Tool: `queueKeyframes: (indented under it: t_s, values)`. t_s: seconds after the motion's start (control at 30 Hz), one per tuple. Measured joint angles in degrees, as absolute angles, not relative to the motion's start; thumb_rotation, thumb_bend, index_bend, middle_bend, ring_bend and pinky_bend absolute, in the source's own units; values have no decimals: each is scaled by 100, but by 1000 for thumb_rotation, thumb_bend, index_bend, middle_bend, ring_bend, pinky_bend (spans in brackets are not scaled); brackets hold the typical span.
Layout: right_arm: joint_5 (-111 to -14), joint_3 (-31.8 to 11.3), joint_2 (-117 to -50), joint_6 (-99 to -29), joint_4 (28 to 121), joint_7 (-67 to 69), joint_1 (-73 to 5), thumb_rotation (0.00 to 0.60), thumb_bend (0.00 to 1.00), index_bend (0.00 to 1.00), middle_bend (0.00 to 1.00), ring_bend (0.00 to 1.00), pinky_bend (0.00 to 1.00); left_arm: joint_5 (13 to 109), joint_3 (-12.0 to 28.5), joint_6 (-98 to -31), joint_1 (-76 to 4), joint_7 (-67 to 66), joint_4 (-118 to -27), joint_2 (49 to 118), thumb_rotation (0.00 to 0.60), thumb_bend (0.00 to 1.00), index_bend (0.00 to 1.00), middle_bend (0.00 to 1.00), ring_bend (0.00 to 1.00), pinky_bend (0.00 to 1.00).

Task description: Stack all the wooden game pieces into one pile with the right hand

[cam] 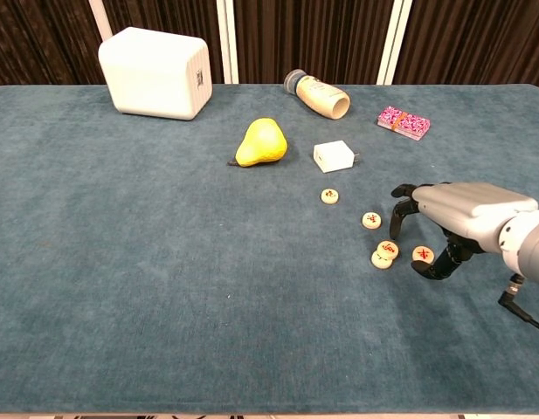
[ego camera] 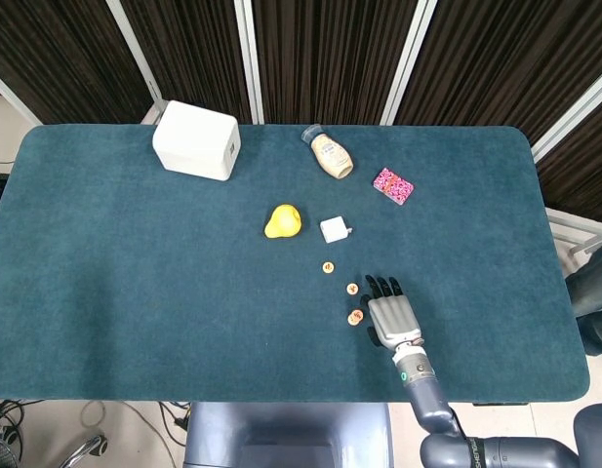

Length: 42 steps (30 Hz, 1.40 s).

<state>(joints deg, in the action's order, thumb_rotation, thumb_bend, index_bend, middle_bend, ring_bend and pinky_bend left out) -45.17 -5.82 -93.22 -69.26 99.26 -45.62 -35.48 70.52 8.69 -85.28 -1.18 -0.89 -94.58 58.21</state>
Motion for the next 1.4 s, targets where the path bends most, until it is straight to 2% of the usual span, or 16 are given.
queueKeyframes:
  t_s: [1.4]
  values:
    - [-4546,-511,-9472,-7061,9963,-4621,-3576,600,444,381,0,0,0,6985,895,-8512,-111,-70,-9453,5810,600,94,0,0,0,75]
